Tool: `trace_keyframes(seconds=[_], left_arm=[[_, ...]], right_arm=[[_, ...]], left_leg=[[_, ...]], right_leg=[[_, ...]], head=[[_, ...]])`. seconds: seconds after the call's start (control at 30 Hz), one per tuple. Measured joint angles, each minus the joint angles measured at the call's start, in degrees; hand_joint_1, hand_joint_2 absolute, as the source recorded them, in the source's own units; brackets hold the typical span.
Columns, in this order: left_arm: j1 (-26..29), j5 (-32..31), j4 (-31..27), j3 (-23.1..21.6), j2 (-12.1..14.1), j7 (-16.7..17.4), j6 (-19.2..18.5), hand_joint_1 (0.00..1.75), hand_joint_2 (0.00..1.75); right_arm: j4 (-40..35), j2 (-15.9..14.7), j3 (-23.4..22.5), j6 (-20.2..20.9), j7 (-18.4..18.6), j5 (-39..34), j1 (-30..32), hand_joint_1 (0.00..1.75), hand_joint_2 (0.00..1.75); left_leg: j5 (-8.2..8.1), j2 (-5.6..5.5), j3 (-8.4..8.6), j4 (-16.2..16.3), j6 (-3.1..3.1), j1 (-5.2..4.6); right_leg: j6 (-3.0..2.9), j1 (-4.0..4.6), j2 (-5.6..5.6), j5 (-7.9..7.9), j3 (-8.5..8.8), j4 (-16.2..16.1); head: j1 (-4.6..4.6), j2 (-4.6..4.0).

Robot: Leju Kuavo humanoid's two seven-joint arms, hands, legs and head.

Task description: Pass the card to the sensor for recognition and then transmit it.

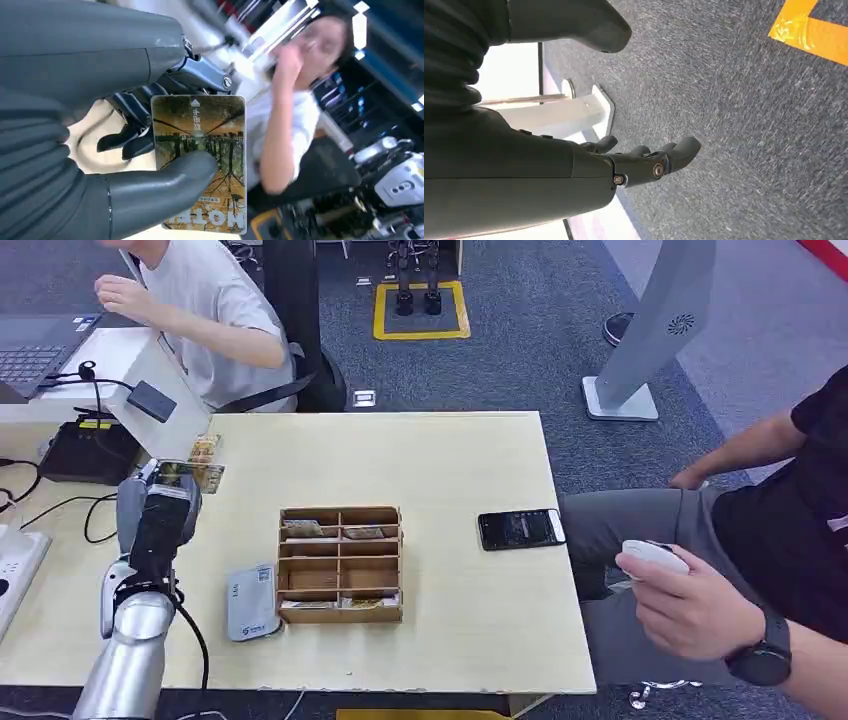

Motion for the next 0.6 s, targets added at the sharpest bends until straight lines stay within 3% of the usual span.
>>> trace_keyframes(seconds=[0.07,0.13,0.27,0.6], left_arm=[[-3.15,-8.58,1.79,-1.75,1.01,0.63,2.90,1.75,1.75],[-6.44,-13.19,4.31,-3.34,1.72,0.65,4.04,1.75,1.75],[-11.33,-18.85,8.45,-6.47,2.01,1.18,5.67,1.75,1.75],[-16.40,-33.56,15.78,-12.70,3.85,2.93,15.58,1.75,1.75]], right_arm=[[0.00,-0.02,0.55,0.09,0.07,0.39,-0.06,0.00,1.75],[0.00,-0.15,1.18,0.22,0.09,0.41,-0.21,0.00,1.75],[0.00,-0.59,2.34,0.61,0.17,0.44,-0.35,0.00,1.75],[0.00,-1.14,4.96,0.31,-0.44,0.44,-0.47,0.00,1.75]], left_leg=[[0.00,-0.01,-0.01,0.00,0.00,0.00],[0.00,-0.02,-0.01,0.00,0.00,0.00],[0.01,0.02,-0.01,0.01,-0.01,-0.01],[0.00,0.04,-0.01,0.00,0.00,-0.01]], right_leg=[[0.00,0.00,-0.01,0.00,-0.01,0.00],[0.00,0.00,-0.01,0.00,0.00,0.00],[0.00,0.00,0.02,0.04,0.00,0.00],[0.00,0.00,0.07,0.03,-0.02,0.00]], head=[[0.02,0.02],[0.00,0.00],[0.00,0.02],[0.00,0.00]])
